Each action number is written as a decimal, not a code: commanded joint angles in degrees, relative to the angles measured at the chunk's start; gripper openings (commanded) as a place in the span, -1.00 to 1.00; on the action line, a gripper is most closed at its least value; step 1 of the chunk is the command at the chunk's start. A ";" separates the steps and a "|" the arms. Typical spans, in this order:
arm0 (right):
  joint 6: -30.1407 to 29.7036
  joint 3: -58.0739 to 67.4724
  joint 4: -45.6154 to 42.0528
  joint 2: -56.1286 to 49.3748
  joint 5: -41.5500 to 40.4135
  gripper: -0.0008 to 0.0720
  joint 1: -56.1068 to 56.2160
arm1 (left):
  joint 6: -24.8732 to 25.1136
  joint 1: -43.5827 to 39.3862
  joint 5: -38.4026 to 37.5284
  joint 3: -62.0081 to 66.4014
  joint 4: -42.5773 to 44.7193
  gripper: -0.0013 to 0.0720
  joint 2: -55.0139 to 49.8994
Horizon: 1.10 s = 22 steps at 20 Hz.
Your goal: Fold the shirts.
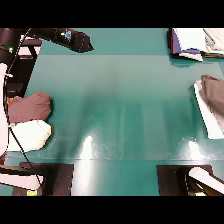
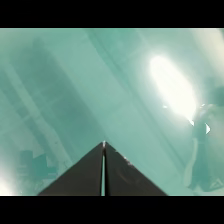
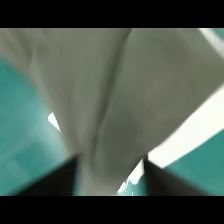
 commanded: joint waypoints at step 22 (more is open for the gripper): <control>-0.20 10.36 9.86 1.64 -3.48 -0.93 58.16 | 0.07 -0.04 0.90 0.00 -0.02 -0.90 -0.02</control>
